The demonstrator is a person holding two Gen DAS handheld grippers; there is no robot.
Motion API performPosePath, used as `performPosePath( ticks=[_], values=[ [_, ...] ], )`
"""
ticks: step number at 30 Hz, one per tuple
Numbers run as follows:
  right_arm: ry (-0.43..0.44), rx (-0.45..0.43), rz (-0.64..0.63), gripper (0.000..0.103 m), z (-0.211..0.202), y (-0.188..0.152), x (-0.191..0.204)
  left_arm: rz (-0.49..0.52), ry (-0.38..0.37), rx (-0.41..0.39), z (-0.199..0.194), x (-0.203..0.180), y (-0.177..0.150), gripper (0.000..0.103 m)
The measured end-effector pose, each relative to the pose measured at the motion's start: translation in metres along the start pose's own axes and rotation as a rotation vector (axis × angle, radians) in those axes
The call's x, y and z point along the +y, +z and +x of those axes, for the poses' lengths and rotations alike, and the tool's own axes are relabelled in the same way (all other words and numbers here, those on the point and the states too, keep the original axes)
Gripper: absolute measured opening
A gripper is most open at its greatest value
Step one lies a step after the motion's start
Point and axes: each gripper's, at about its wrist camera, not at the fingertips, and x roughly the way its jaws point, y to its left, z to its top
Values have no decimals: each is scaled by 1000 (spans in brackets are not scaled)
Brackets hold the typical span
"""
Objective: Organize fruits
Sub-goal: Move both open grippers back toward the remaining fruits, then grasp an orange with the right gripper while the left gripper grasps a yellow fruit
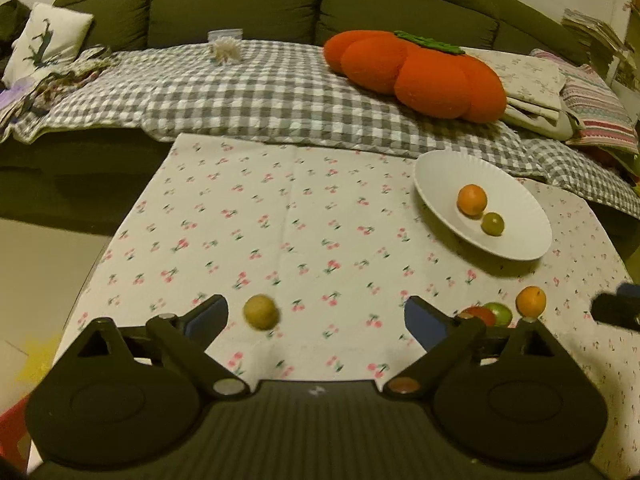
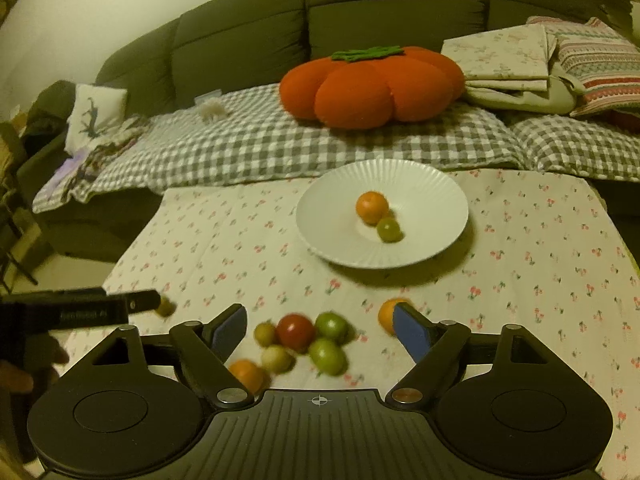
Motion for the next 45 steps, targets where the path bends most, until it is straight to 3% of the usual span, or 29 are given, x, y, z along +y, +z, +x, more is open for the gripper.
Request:
performPosePath(
  ticks=[6, 14, 23, 28, 32, 34, 39, 45],
  values=[
    [-9, 25, -2, 93, -7, -26, 11, -19, 25, 7, 1, 16, -7, 99],
    [-27, 28, -57, 94, 3, -54, 33, -14, 29, 36, 8, 21, -16, 100],
    [-11, 56, -69, 94, 24, -64, 44, -104, 30, 53, 15, 52, -14, 100],
    [-10, 61, -95, 94, 32, -70, 51, -191, -27, 75, 24, 65, -11, 98],
    [-6, 52, -83, 93, 39, -71, 51, -132, -2, 49, 38, 52, -9, 95],
    [-1, 50, -75, 92, 44, -71, 51, -86, -3, 61, 46, 42, -10, 82],
    [15, 41, -51, 87, 55, -73, 50, 6, 37, 78, 63, 28, -16, 70],
    [11, 17, -63, 72, 72, -72, 56, 21, 60, 82, 73, 29, -18, 35]
  ],
)
